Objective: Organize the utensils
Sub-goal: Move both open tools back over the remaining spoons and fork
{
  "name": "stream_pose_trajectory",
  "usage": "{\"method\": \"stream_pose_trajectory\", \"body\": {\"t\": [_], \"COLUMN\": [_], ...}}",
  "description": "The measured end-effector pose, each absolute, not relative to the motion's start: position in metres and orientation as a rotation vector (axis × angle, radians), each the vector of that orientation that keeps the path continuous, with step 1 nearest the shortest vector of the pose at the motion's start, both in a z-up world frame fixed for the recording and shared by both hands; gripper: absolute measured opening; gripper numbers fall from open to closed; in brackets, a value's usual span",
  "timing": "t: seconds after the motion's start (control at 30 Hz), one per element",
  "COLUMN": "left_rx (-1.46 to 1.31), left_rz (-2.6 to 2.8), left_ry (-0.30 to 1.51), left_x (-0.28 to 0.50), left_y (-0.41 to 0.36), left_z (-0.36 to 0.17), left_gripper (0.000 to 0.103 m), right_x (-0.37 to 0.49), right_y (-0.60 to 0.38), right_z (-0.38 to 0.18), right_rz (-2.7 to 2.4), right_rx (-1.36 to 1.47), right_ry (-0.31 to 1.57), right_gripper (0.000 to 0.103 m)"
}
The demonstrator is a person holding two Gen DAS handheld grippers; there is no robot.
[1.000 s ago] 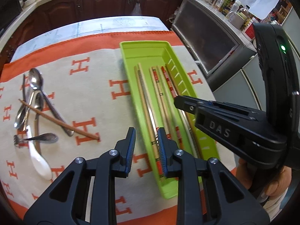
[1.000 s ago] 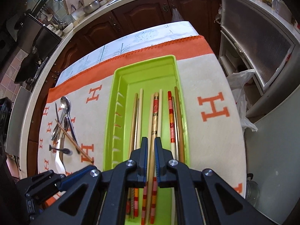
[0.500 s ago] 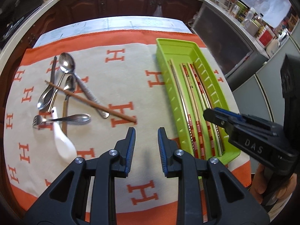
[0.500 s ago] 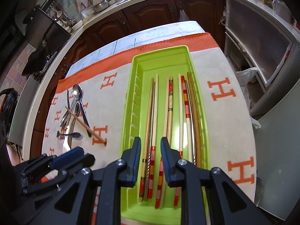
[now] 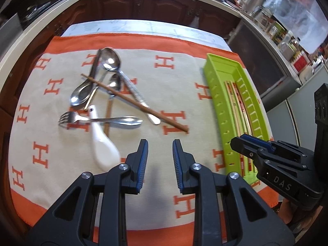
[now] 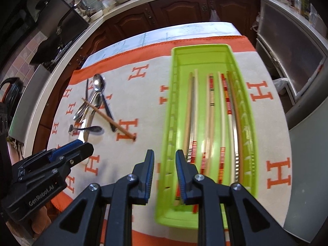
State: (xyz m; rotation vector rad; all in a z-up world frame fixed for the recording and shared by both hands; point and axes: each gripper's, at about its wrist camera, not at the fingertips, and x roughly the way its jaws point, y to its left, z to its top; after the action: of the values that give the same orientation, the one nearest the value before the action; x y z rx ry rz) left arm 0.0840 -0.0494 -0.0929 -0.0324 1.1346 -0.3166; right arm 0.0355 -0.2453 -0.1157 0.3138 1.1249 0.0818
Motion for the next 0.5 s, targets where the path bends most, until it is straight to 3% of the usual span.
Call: {"method": "stream_pose_trajectory", "body": {"t": [0.5], "left_rx": [-0.069], "left_rz": [-0.173], "left_ry": [1.118], "left_x": [0.095], "left_y": [0.033], "left_z": [-0.118], "left_gripper": [0.021], "right_x": [0.065], "right_y": [-0.155], "right_z": [-0.112], "right_rz": [0.161], "right_rx": [0.154], "right_ry": [1.185], "right_gripper": [0.021]}}
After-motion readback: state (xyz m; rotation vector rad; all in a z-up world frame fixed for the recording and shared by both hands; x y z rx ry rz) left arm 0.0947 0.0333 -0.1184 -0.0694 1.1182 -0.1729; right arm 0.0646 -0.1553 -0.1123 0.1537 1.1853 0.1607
